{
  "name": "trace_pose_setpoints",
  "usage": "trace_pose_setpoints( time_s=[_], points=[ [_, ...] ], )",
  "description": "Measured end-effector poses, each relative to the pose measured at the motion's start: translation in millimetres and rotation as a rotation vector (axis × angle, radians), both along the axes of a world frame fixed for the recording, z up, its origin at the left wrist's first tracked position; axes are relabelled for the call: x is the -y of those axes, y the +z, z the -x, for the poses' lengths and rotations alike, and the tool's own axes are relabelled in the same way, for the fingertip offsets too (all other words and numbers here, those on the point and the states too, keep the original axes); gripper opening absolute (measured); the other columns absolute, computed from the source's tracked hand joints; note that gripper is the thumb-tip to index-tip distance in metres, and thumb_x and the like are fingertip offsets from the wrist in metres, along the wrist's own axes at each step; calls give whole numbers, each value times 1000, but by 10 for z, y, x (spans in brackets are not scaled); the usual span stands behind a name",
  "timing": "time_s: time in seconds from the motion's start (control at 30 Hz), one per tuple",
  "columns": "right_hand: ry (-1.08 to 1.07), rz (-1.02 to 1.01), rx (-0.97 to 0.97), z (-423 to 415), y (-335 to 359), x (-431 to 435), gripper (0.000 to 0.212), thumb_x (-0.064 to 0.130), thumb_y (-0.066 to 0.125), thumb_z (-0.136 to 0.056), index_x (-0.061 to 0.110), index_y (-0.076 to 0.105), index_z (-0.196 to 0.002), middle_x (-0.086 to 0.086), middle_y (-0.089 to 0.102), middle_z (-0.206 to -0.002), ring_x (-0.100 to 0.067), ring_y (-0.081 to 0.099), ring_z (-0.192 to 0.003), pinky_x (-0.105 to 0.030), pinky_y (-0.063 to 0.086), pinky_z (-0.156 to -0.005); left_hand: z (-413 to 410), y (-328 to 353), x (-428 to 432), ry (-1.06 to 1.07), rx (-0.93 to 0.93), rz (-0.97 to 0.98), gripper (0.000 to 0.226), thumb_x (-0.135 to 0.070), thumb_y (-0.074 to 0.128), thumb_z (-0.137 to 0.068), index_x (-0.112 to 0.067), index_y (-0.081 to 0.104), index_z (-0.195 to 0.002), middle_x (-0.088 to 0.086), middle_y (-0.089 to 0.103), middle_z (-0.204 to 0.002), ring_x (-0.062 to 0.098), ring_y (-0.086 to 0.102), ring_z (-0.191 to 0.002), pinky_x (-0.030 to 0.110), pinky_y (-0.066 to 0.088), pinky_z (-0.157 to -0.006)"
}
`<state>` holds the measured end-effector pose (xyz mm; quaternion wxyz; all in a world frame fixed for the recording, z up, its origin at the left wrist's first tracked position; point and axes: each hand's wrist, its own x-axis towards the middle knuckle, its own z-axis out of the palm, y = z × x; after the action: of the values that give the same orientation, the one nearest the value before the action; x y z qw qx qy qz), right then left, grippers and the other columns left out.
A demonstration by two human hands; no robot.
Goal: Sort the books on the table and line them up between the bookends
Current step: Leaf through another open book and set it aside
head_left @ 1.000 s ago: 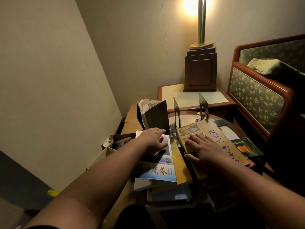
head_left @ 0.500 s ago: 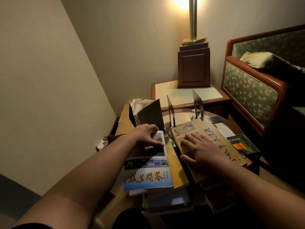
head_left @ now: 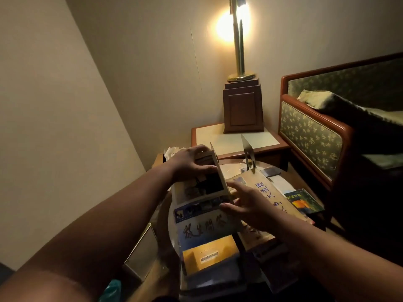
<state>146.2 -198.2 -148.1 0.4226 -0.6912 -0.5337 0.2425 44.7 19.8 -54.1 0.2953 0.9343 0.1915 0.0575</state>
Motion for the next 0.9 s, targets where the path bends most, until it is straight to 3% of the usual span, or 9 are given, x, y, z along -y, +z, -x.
trace_pose_setpoints(
  time_s=[0.17, 0.3, 0.43, 0.53, 0.63, 0.7, 0.77, 0.9],
  points=[
    [-146, -111, -213, -137, 103, 149, 53, 13, 72, -86, 16, 51, -134, -6, 68, -109, -21, 68, -99, -42, 60, -80, -338, 85, 209, -23, 32, -5, 64, -51, 76, -78, -30, 48, -132, 0, 60, -123, 20, 59, -113, 42, 55, -94],
    [-235, -90, -69, -354, 81, 442, 56, 20, 74, -85, 20, 52, -135, -2, 68, -112, -16, 69, -99, -41, 60, -81, -624, -94, 463, -45, 59, -26, 64, -51, 74, -80, -27, 48, -134, 1, 59, -127, 19, 58, -115, 39, 55, -94],
    [-329, -63, -4, -485, 47, 703, 54, 18, 72, -87, 21, 51, -137, 5, 67, -112, -10, 67, -98, -37, 59, -84, -928, -312, 651, -42, 26, -9, 87, -79, 64, -62, -34, 49, -135, -2, 55, -130, 19, 55, -118, 44, 55, -94],
    [-425, -36, 82, -594, 7, 826, 53, 23, 68, -89, 25, 48, -138, 5, 65, -115, -12, 64, -101, -38, 57, -86, -1141, -422, 766, -23, 25, 46, 89, -79, 63, -64, -35, 44, -139, 0, 50, -136, 23, 51, -123, 45, 53, -96],
    [-491, -39, 122, -674, -10, 883, 52, 20, 64, -93, 22, 45, -141, 2, 61, -118, -12, 59, -105, -14, 51, -74, -1305, -515, 847, 2, 4, 26, 78, -64, 65, -80, -33, 37, -145, 4, 45, -142, 27, 47, -127, 45, 50, -99],
    [-510, -39, 154, -680, -29, 879, 50, 19, 61, -95, 19, 44, -142, 2, 56, -119, -10, 55, -103, -6, 46, -64, -1340, -556, 877, 19, -16, -10, 76, -57, 64, -85, -34, 31, -149, 6, 41, -144, 30, 44, -129, 44, 48, -101],
    [-519, -19, 194, -672, -74, 846, 48, 20, 59, -96, 19, 44, -142, 3, 52, -119, -9, 52, -103, -11, 49, -69, -1262, -580, 884, 15, -51, -57, 78, -56, 64, -86, -36, 27, -151, 6, 38, -144, 30, 42, -130, 43, 47, -101],
    [-539, 179, 328, -644, -178, 758, 32, 30, 53, -98, 21, 54, -129, -5, 52, -119, -19, 52, -109, -33, 53, -87, -900, -720, 786, -45, -85, -154, 71, -55, 65, -85, -41, 34, -148, 0, 32, -151, 25, 33, -137, 45, 40, -109]
  ],
)
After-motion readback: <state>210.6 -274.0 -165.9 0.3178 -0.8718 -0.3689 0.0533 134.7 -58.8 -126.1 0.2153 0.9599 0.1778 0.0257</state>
